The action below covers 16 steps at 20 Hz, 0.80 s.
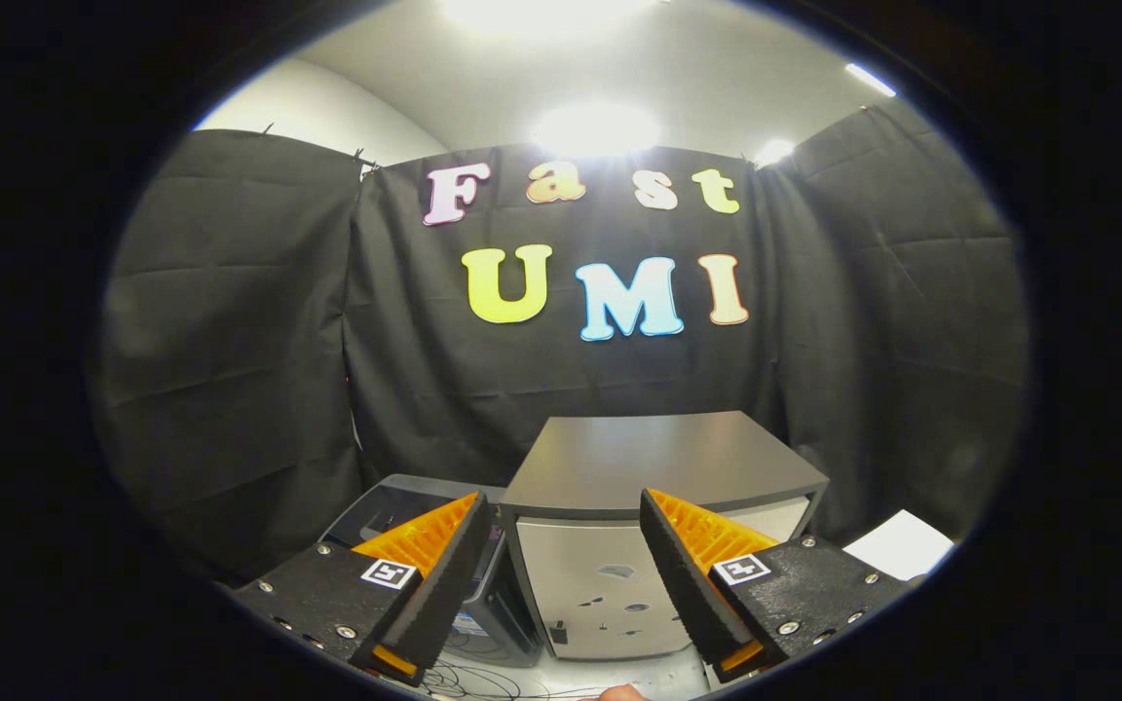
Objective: Put the clothes into the washing machine and then close the washing machine lid.
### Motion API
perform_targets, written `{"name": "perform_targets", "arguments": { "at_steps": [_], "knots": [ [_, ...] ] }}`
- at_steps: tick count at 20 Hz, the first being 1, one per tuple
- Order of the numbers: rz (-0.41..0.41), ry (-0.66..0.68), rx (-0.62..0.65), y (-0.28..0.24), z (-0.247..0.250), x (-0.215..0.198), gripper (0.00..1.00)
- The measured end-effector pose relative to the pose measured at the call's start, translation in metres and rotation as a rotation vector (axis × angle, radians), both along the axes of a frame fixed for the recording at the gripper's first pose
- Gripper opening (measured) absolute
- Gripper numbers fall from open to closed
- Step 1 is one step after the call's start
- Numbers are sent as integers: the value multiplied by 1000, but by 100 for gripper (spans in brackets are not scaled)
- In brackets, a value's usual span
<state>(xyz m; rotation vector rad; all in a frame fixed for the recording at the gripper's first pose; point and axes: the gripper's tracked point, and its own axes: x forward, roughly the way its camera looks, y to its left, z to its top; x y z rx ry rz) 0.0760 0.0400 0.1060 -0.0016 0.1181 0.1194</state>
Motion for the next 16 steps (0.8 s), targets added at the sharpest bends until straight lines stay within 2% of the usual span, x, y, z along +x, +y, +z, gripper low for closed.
{"name": "perform_targets", "arguments": {
  "at_steps": [7,16],
  "knots": [
    [-13,0,14,-19,1,-28,95],
    [41,-42,24,3,13,-49,95]
  ]
}}
